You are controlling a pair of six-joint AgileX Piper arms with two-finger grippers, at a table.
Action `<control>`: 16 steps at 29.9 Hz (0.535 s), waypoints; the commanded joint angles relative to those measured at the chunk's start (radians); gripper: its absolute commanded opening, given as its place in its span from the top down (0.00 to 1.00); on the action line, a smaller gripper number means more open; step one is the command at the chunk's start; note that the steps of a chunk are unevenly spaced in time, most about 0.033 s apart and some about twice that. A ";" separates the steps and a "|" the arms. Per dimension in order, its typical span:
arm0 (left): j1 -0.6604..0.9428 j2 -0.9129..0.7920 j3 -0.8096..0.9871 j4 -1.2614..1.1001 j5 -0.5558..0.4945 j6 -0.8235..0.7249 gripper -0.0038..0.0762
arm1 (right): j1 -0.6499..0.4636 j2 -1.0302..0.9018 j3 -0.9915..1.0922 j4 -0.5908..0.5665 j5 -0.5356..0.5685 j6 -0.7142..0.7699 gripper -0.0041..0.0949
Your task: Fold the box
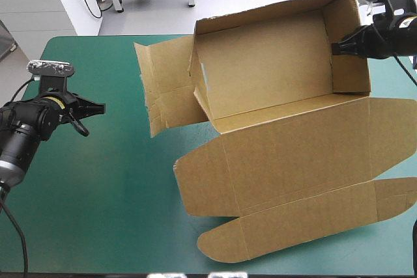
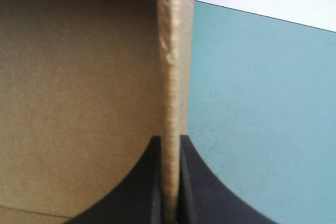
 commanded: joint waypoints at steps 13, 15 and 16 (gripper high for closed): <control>0.007 0.092 -0.013 -1.012 -0.081 0.774 0.94 | -0.008 -0.045 -0.022 0.120 -0.004 -0.019 0.98; 0.007 0.092 -0.014 -1.136 -0.034 0.882 0.94 | -0.008 -0.045 -0.005 0.112 -0.004 -0.019 0.98; 0.007 0.092 -0.014 -1.196 -0.004 0.929 0.94 | -0.008 -0.045 0.005 0.110 -0.004 -0.019 0.98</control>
